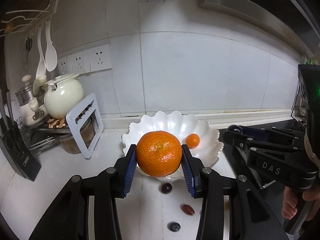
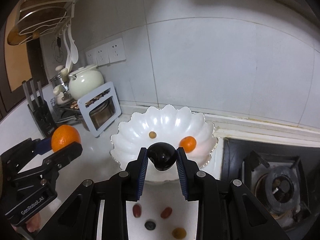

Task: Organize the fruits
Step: 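Lift and carry the orange and the plum over the white bowl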

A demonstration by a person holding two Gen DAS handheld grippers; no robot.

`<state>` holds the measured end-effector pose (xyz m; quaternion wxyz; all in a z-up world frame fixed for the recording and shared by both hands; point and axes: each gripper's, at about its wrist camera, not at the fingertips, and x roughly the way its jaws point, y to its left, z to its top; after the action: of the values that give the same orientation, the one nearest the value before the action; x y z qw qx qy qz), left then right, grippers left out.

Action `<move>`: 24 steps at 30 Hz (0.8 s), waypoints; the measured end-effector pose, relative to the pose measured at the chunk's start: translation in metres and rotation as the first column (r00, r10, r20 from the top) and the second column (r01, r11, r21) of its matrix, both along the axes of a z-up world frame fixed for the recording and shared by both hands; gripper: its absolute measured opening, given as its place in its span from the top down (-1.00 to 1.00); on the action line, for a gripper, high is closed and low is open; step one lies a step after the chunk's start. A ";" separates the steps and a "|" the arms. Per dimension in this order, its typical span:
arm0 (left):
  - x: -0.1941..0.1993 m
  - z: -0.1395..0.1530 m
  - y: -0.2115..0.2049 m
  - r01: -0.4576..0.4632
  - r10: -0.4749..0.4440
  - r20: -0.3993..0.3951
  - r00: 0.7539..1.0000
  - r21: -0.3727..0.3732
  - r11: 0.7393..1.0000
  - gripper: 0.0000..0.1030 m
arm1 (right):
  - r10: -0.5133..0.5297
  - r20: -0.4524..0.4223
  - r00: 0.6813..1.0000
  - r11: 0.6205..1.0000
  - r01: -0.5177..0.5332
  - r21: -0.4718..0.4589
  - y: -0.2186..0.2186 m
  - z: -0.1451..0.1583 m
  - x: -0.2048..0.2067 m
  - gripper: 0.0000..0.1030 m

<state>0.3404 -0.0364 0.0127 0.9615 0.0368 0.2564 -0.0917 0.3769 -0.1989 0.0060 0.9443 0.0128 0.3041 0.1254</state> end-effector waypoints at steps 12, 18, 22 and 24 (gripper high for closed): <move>0.068 -0.018 0.005 -0.026 0.026 -0.128 0.991 0.000 1.000 0.17 | -0.029 -0.118 0.993 1.000 0.029 0.003 0.006 -0.020 0.062 0.41; 0.100 -0.034 0.004 -0.031 0.032 -0.193 0.981 0.008 0.999 0.17 | -0.042 -0.178 0.983 0.999 0.039 -0.018 0.007 -0.034 0.087 0.41; 0.121 -0.047 0.000 -0.025 0.032 -0.240 0.970 0.030 0.999 0.17 | -0.047 -0.225 0.973 0.999 0.041 -0.029 0.006 -0.046 0.104 0.41; 0.129 -0.053 -0.002 -0.022 0.033 -0.269 0.962 0.042 0.999 0.17 | -0.050 -0.249 0.967 0.998 0.042 -0.040 0.005 -0.052 0.112 0.41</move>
<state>0.4695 -0.0382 -0.0408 0.9179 0.0387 0.3872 -0.0775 0.4893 -0.1935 -0.0465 0.9011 0.0191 0.4224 0.0955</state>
